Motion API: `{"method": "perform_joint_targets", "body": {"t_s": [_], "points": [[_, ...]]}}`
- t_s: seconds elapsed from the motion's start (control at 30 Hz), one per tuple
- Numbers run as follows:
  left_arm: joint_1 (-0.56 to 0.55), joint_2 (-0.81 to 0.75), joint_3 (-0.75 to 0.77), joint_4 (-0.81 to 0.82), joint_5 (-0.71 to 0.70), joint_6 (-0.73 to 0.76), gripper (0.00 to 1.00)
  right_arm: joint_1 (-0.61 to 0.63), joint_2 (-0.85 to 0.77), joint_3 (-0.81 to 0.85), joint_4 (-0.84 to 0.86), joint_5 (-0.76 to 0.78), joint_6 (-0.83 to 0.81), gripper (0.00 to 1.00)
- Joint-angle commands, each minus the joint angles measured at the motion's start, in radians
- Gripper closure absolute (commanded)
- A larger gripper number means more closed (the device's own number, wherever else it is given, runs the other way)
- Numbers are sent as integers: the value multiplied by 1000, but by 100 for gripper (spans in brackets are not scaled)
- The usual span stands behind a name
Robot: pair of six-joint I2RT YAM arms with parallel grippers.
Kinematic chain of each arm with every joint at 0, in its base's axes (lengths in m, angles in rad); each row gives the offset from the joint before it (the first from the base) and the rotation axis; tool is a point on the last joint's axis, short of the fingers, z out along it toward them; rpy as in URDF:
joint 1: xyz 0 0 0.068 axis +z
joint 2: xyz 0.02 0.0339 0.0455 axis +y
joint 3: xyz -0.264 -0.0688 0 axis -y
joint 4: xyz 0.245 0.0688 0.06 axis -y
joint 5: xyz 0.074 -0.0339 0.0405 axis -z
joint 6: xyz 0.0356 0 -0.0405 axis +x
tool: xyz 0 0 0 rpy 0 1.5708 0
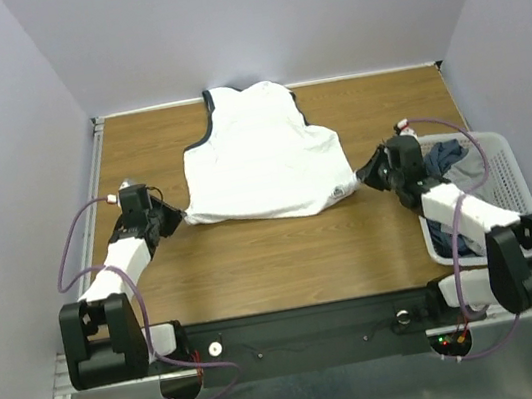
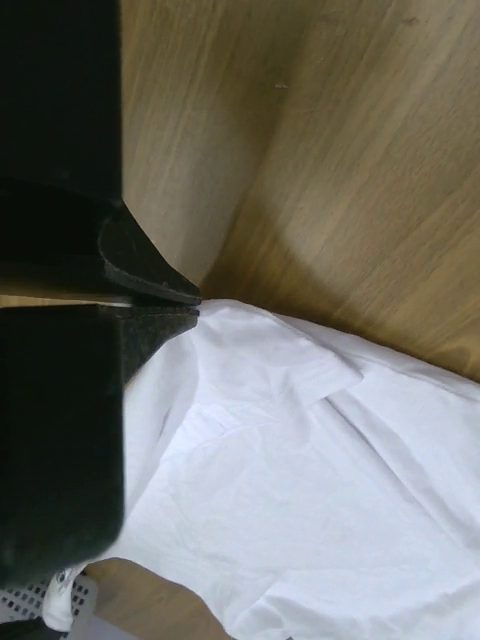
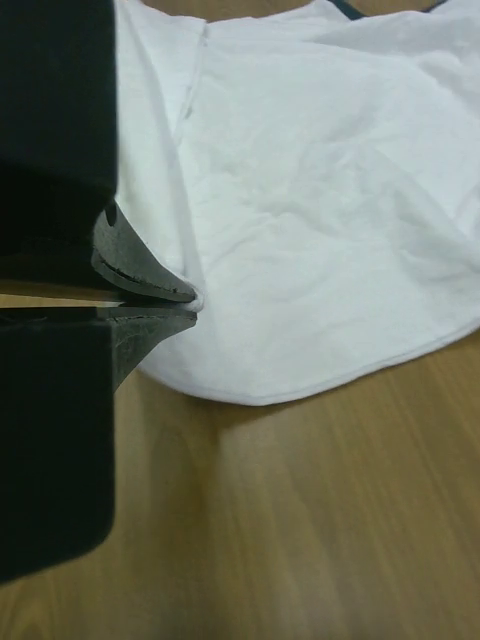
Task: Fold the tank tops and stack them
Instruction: Flatten the tank top out
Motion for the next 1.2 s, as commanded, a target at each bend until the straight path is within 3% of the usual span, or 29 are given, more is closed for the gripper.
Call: {"method": "perform_joint_targets", "body": {"t_s": [0.0,0.03,0.13,0.3,0.5,0.87,1.17], "points": [[-6,-87,-64,97,53,-1,77,24,-171,-115,85,-74,77,99],[-9,-93,-77,97,61,3,65,25,-193,-131,67,-71,78,91],[-9,-125,-78,62,68,36,54,25,-262,-166,-16,-74,77,77],[-15,-191,6,-44,-34,108,49,25,-337,-195,-130,-29,69,59],[-89,-109,148,-95,-132,134,48,25,-347,-186,-191,47,60,46],[-124,311,345,-92,-159,93,46,25,-78,-59,-223,135,40,44],[-155,431,411,-117,-174,92,47,25,11,-31,-220,186,46,44]]}}
